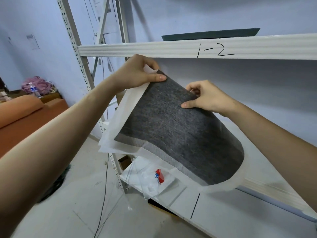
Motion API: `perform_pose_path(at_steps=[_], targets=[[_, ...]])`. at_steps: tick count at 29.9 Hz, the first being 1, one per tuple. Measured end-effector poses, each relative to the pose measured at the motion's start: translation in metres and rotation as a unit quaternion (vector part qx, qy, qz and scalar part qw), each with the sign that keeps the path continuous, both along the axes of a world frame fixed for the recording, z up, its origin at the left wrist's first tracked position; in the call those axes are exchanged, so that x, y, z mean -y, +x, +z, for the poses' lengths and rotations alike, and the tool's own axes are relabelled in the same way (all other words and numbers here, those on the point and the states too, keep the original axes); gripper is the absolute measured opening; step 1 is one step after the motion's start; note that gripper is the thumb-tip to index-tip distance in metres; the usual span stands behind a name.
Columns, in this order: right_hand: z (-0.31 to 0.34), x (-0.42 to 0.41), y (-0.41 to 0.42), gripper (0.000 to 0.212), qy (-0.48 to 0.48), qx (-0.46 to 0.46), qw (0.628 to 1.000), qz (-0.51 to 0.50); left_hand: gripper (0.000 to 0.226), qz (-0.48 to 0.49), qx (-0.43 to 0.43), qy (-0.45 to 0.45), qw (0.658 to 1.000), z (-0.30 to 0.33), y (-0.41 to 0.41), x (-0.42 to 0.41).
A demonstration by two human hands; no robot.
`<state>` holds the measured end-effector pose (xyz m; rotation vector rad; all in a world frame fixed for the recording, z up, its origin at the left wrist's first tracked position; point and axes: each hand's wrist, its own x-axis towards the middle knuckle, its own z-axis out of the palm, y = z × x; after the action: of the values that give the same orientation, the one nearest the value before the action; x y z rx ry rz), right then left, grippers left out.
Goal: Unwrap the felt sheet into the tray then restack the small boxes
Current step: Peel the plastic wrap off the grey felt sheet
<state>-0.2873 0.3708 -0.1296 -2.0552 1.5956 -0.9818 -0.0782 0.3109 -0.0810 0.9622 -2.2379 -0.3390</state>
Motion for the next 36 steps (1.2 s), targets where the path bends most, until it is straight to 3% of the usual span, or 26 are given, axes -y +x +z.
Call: perform_pose_path(at_steps=[4, 12, 16, 21, 27, 32, 36], targets=[[-0.002, -0.005, -0.006, 0.017, 0.053, -0.017, 0.998, 0.022, 0.015, -0.017, -0.017, 0.01, 1.0, 0.003, 0.0, -0.002], [-0.02, 0.001, -0.021, 0.009, 0.09, -0.028, 0.996, 0.006, 0.027, -0.01, -0.024, 0.007, 1.0, 0.003, 0.016, 0.001], [-0.02, 0.001, -0.019, 0.012, 0.026, -0.075, 0.997, -0.019, 0.034, 0.01, 0.088, 0.014, 0.996, 0.001, 0.027, -0.001], [-0.018, 0.0, -0.003, 0.005, -0.033, -0.11, 0.993, 0.0, 0.051, 0.027, 0.257, -0.08, 0.963, -0.021, 0.007, -0.005], [-0.017, -0.003, 0.011, 0.006, -0.087, -0.142, 0.986, -0.003, 0.028, -0.042, 0.245, -0.066, 0.966, -0.058, -0.028, -0.015], [-0.023, -0.007, -0.001, 0.011, -0.003, -0.216, 0.976, -0.019, 0.021, -0.021, 0.252, -0.067, 0.965, -0.063, -0.028, -0.01], [-0.029, -0.009, -0.005, 0.015, 0.02, -0.209, 0.977, -0.043, 0.019, -0.027, 0.248, -0.017, 0.968, -0.068, -0.025, -0.005]])
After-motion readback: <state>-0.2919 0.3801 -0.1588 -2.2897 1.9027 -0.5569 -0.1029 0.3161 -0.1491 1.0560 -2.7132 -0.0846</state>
